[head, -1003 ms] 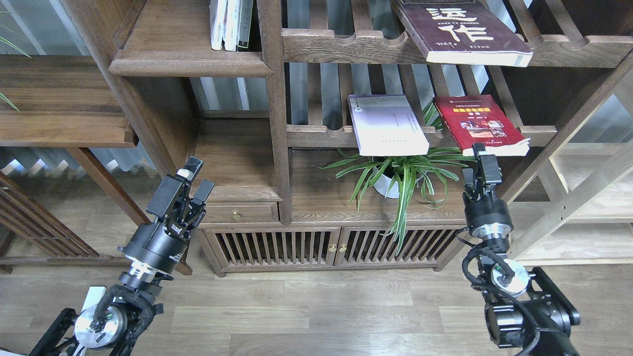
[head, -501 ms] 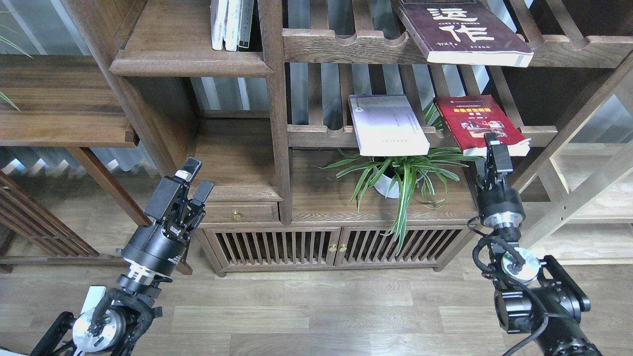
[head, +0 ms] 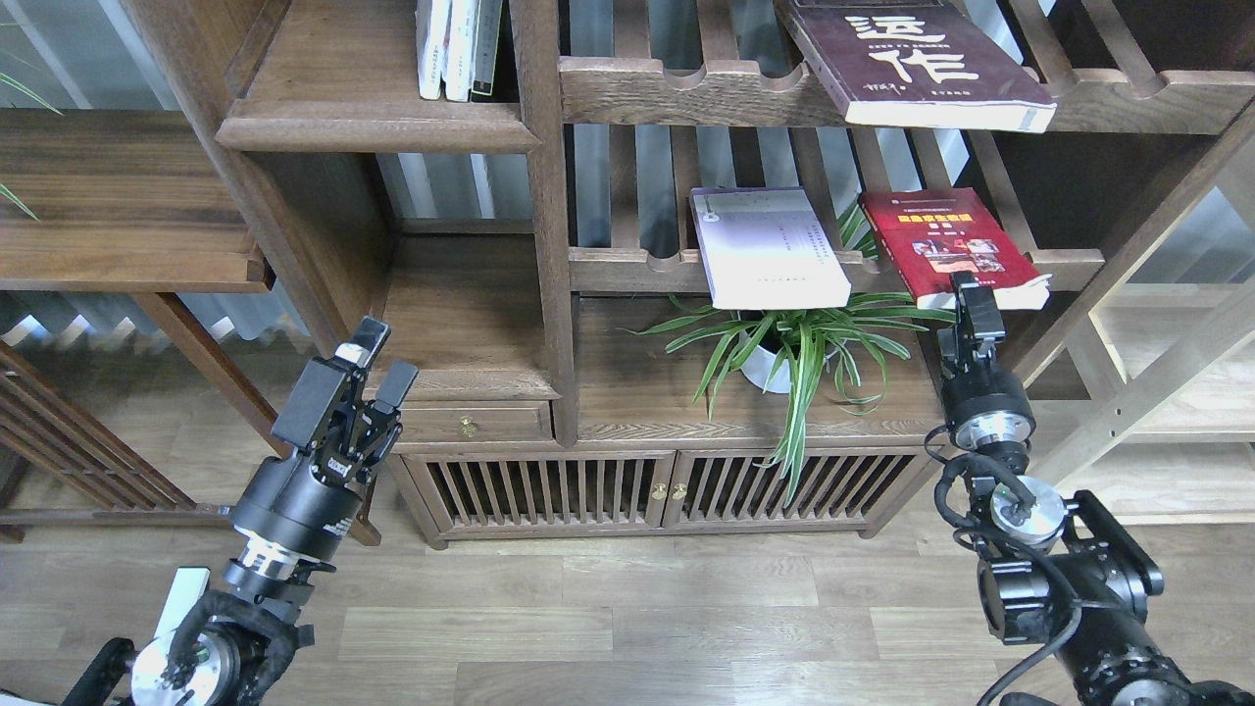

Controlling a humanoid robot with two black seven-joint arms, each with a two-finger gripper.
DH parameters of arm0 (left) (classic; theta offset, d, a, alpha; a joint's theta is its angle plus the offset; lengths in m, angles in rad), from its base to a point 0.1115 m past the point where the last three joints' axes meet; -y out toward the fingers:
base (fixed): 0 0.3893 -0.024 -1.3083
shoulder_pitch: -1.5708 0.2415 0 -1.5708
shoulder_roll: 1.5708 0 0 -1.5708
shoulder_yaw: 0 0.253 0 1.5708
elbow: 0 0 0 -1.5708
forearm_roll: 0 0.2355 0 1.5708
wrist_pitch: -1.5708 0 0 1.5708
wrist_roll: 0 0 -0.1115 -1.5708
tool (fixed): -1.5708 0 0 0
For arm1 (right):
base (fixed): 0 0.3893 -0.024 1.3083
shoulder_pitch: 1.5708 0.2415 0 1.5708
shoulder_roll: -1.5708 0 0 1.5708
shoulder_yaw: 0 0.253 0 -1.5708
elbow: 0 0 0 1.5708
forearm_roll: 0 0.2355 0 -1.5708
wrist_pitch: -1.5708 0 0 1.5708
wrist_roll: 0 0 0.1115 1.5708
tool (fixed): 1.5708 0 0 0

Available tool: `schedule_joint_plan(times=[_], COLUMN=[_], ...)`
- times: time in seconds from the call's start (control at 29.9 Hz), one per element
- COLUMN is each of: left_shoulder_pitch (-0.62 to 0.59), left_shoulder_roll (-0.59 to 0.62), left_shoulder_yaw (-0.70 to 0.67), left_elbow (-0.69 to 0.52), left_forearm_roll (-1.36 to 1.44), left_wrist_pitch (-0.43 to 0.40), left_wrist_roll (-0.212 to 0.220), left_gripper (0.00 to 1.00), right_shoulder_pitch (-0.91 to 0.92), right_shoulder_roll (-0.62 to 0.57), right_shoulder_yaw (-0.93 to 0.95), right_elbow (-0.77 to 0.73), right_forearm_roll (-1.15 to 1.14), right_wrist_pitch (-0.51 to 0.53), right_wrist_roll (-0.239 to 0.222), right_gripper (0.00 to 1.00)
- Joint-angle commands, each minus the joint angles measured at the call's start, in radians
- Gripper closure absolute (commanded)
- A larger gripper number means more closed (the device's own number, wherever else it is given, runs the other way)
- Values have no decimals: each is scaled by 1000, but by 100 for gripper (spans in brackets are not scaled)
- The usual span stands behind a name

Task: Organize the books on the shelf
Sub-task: 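Grasp the lower edge of the red book with the right gripper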

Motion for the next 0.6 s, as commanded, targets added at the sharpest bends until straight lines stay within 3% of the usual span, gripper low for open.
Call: schedule_joint_plan(times=[0.0, 0.57], left_shoulder_pitch=[25, 66], left_shoulder_roll=[0, 0], left_shoulder_yaw=[-3, -26], left_elbow=[-16, -56], left_forearm_roll=[0, 0], left_wrist_pitch=[0, 0], left_wrist_roll=[0, 0], left_gripper=[1, 1], right_shoulder_pitch=[19, 73], right_shoulder_roll=[0, -26], right_shoulder_yaw=[0, 3], right_elbow=[-15, -16], right_forearm_roll=[-1, -1], right_wrist_pitch=[-12, -152], right_wrist_roll=[0, 1], right_gripper=[0, 0])
